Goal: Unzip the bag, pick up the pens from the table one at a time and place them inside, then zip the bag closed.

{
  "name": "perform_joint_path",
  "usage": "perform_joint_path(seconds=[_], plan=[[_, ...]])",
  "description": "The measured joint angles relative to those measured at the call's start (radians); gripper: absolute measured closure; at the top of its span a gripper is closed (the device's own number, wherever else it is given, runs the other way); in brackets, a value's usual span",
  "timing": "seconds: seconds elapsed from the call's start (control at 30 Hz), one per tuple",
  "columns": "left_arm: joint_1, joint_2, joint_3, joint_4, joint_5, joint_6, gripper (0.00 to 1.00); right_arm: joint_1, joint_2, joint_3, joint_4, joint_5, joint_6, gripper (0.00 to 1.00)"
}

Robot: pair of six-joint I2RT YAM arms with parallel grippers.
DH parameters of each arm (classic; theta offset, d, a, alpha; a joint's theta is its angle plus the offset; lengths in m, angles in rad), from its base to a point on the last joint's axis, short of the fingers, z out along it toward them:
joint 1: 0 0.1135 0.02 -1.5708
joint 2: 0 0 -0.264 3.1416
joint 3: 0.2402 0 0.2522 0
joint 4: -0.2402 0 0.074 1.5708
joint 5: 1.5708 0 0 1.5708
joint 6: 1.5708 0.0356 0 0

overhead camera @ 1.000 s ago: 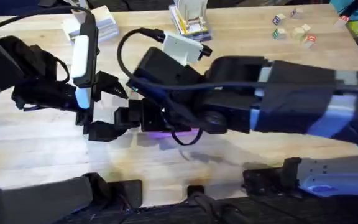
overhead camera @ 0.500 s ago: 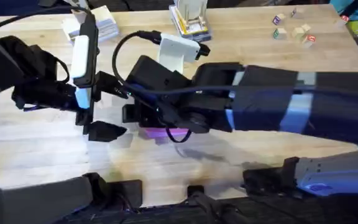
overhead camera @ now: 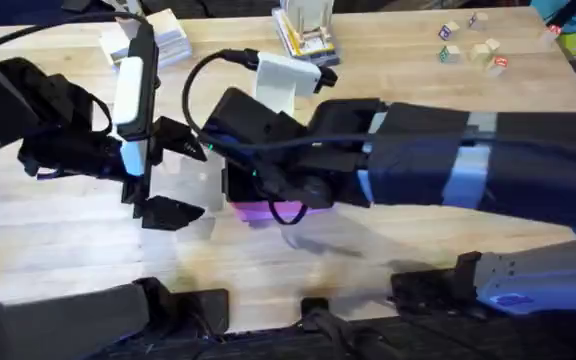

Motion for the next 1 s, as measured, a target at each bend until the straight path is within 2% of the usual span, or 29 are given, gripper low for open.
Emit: perform_joint_path(seconds=[0.23,0.37,0.67,0.77,1.0], plan=[[0.000,0.000,0.000,0.001,0.008,0.000,0.007,-0.026,-0.104,-0.004,-0.004,-0.022,-0.083,0.969],[0.000,0.000,0.000,-0.006,0.050,0.000,0.006,-0.036,-0.158,-0.004,-0.005,-0.035,-0.115,0.969],[-0.002,0.000,0.000,-0.006,0.161,0.000,0.006,-0.039,-0.166,-0.006,-0.010,-0.068,-0.166,0.969],[-0.013,0.000,0.000,-0.007,0.177,0.000,0.006,-0.050,-0.166,-0.006,-0.009,-0.074,-0.169,0.969],[-0.077,0.000,0.000,-0.009,0.188,-0.009,0.006,-0.082,-0.166,-0.007,0.015,-0.089,-0.180,0.970]])
